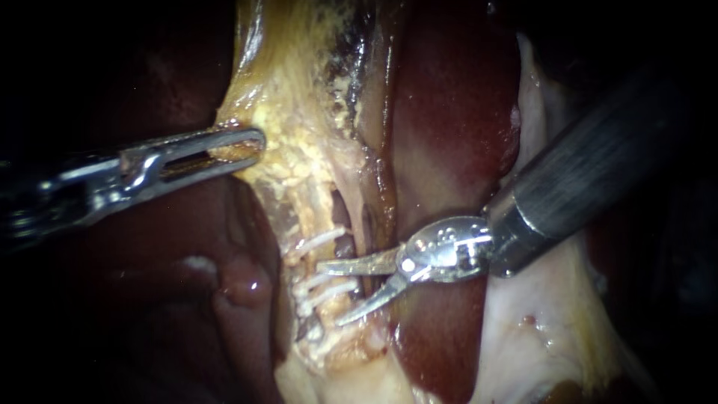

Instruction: Go to the cutting position left tube

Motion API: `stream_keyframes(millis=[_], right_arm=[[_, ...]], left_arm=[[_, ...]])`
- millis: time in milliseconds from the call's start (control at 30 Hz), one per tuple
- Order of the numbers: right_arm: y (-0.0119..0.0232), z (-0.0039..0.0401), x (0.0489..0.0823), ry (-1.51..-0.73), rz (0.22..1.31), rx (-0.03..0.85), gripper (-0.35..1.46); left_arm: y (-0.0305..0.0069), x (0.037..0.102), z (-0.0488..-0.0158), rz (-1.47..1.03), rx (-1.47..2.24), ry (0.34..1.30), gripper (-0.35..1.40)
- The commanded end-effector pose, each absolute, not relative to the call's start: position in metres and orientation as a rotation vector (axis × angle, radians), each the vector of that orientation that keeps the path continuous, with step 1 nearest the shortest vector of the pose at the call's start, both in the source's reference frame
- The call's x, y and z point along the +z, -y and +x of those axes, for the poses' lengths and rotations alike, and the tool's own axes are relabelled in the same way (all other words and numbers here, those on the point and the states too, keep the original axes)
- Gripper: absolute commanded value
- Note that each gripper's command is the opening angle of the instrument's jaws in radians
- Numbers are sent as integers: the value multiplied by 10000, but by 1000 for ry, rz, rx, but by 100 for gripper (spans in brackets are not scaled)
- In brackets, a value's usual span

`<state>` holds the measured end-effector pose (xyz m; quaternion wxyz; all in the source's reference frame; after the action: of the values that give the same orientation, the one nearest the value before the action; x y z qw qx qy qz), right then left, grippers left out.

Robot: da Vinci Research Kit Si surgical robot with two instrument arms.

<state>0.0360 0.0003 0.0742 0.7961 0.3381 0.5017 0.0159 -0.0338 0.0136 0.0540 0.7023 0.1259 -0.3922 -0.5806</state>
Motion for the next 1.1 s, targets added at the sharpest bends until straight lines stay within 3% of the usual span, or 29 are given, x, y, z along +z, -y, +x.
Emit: stream_keyframes(millis=[33, 700, 1100], right_arm=[[-4, 360, 744, -1077, 731, 38, 121], [-19, 362, 774, -1050, 731, 69, 118], [-9, 390, 790, -1036, 784, 79, 116]], left_arm=[[-136, 536, -338, 279, -1295, 873, -35], [-129, 517, -340, 269, -1300, 875, -35], [-129, 512, -341, 267, -1303, 880, -35]])
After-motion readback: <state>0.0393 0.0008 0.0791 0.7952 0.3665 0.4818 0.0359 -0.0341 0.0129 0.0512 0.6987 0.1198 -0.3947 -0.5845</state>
